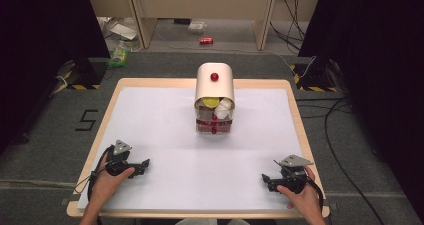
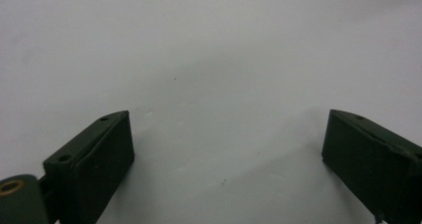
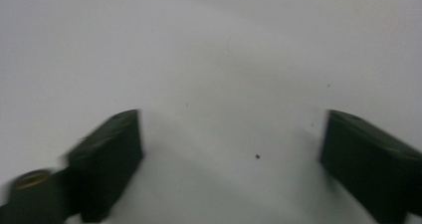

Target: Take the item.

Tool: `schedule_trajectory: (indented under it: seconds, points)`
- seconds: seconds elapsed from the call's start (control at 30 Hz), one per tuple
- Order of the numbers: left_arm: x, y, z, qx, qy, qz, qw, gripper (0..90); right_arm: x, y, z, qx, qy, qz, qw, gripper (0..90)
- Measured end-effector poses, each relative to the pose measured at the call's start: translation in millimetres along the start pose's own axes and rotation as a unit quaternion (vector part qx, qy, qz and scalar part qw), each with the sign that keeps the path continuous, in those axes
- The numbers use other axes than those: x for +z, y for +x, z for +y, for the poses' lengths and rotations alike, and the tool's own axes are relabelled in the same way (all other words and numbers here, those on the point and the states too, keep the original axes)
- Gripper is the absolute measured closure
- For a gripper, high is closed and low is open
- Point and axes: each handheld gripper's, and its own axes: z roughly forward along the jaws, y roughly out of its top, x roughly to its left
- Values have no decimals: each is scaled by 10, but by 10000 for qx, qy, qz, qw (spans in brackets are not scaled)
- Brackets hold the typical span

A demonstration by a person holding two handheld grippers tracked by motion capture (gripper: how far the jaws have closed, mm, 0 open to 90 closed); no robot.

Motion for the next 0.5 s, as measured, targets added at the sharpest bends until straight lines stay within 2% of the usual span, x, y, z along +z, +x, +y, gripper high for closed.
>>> schedule_trajectory:
  seconds: [0.03, 0.07, 0.1, 0.13, 0.17, 0.23, 0.27, 0.3, 0.33, 0.37, 0.4, 0.5]
  points:
    - [0, 0, 0, 0, 0, 0, 10000, 53, 0, 0, 0, 0, 0, 0, 10000, 243]
    - [0, 0, 0, 1, 0, 1, 10000, 53, -25, 9, 35, -33, -129, -1, 9999, 128]
    - [0, 0, 0, 1, 0, 1, 10000, 53, -39, 19, 53, -59, -187, 26, 9998, 83]
    - [0, 0, 0, 2, 2, 2, 10000, 53, -55, 34, 71, -89, -260, 64, 9996, 117]
    - [0, 0, 0, 0, 0, 2, 10000, 53, -70, 48, 91, -125, -338, 88, 9993, 204]
    - [0, 0, 0, 0, 0, 2, 10000, 53, -83, 68, 111, -134, -389, 129, 9991, 218]
    - [0, 0, 0, 1, 1, 2, 10000, 53, -88, 86, 131, -176, -429, 164, 9988, 148]
    - [0, 0, 0, 0, 1, 2, 10000, 53, -91, 111, 153, -196, -451, 176, 9986, 116]
    - [0, 0, 0, 1, 1, 2, 10000, 53, -89, 152, 211, -294, -508, 204, 9981, 196]
    - [0, 0, 0, 1, 1, 2, 10000, 53, -89, 152, 211, -294, -508, 204, 9981, 196]
    - [0, 0, 0, 1, 1, 1, 10000, 53, -76, 189, 287, -397, -557, 252, 9973, 136]
    - [0, 0, 0, 0, -1, 1, 10000, 53, -63, 230, 369, -462, -589, 288, 9968, 173]
